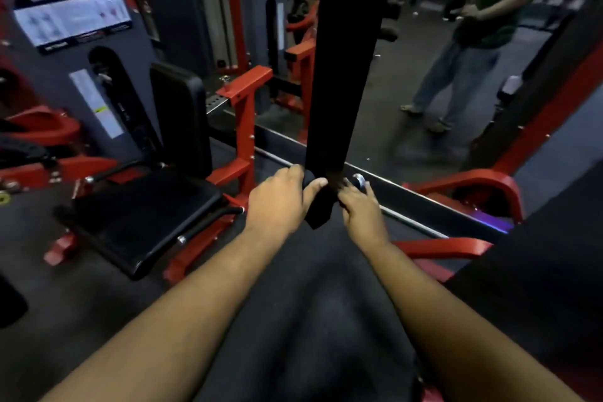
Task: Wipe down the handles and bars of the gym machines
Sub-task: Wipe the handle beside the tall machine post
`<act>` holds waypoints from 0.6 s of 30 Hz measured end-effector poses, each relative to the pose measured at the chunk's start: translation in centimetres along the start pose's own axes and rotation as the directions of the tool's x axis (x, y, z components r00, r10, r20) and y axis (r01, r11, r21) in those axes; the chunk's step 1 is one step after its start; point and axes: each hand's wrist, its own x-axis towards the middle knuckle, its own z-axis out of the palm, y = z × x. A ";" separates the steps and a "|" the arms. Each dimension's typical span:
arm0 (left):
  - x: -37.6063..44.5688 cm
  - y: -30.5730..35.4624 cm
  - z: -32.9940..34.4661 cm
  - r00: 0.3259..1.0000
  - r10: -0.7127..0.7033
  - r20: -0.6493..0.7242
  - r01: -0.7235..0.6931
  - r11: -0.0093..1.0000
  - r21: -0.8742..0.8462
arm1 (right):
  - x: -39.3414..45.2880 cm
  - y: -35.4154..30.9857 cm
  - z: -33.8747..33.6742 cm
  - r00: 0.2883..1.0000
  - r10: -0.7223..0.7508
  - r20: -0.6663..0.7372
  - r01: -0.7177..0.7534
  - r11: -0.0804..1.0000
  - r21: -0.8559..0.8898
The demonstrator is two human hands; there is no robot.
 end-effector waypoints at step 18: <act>-0.9 0.8 0.7 0.979 0.037 -0.198 -0.027 0.998 0.055 | 1.5 4.8 0.2 0.992 0.120 -0.028 -0.116 0.988 0.104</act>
